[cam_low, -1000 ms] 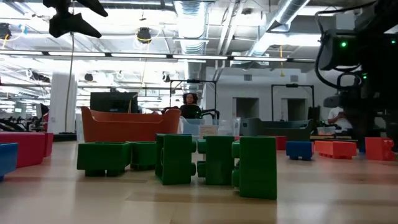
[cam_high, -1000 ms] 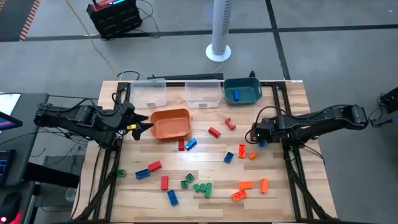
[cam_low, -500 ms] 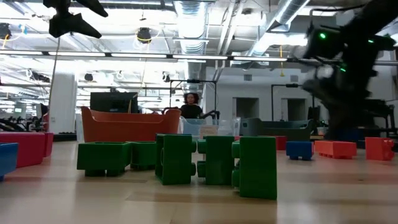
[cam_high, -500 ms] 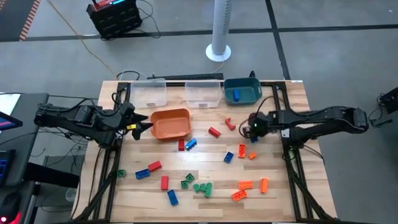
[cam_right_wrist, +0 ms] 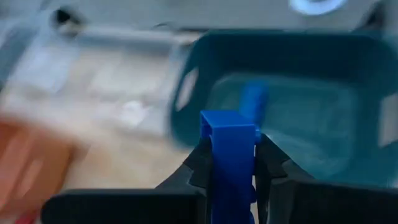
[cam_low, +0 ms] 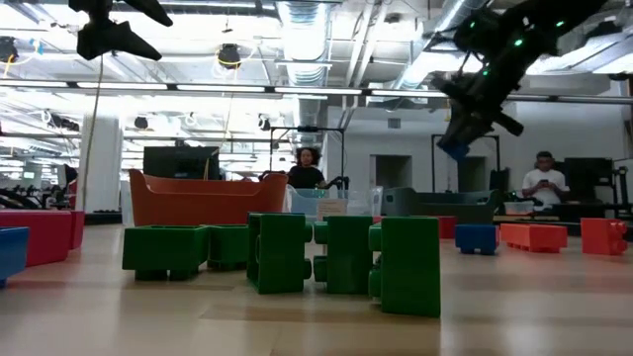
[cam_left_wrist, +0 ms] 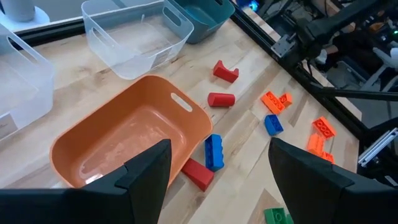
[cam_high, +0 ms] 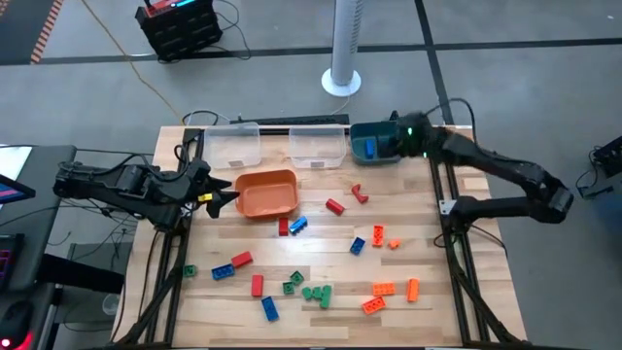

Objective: Sort blocks
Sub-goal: Put the blue game piece into the blue bin, then put the red block into the orange bin

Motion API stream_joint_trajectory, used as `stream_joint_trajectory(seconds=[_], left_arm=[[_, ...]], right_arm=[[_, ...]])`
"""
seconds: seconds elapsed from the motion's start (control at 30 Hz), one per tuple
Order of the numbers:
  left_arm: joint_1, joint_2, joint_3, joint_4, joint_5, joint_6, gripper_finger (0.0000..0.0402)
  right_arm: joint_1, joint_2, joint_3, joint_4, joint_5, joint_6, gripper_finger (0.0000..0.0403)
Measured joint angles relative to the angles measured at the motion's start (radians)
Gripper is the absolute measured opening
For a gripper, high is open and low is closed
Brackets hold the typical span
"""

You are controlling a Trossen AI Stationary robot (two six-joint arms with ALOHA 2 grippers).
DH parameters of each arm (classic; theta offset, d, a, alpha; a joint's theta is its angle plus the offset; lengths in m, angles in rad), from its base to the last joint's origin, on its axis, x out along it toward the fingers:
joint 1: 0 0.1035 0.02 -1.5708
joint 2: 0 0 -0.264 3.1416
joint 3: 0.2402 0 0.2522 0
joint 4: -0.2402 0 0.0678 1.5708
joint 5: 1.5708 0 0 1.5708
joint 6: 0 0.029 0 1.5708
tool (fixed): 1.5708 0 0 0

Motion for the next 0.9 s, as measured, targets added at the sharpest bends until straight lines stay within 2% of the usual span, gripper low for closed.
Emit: stream_joint_trajectory(seconds=[0.13, 0.4, 0.47, 0.67, 0.8, 0.9], left_arm=[[0.000, 0.000, 0.000, 0.000, 0.000, -0.004, 0.0261], [0.000, 0.000, 0.000, -0.006, 0.018, 0.000, 0.0261], [0.000, 0.000, 0.000, -0.015, 0.070, 0.016, 0.0261], [-0.007, 0.069, 0.000, -0.065, 0.373, 0.020, 0.0261], [-0.057, 0.177, 0.000, -0.073, 0.561, 0.039, 0.0261], [-0.120, 0.256, 0.000, -0.074, 0.643, 0.030, 0.0261]], right_arm=[[-0.093, 0.123, 0.096, -0.041, -0.003, -0.024, 0.0063], [-0.114, 0.416, 0.285, -0.198, -0.014, -0.158, 0.0077], [-0.113, 0.467, 0.326, -0.224, -0.032, -0.195, 0.0093], [-0.115, 0.533, 0.437, -0.296, -0.072, -0.281, 0.0176], [-0.115, 0.523, 0.502, -0.351, -0.067, -0.343, 0.0218], [-0.113, 0.476, 0.541, -0.362, -0.064, -0.363, 0.0228]])
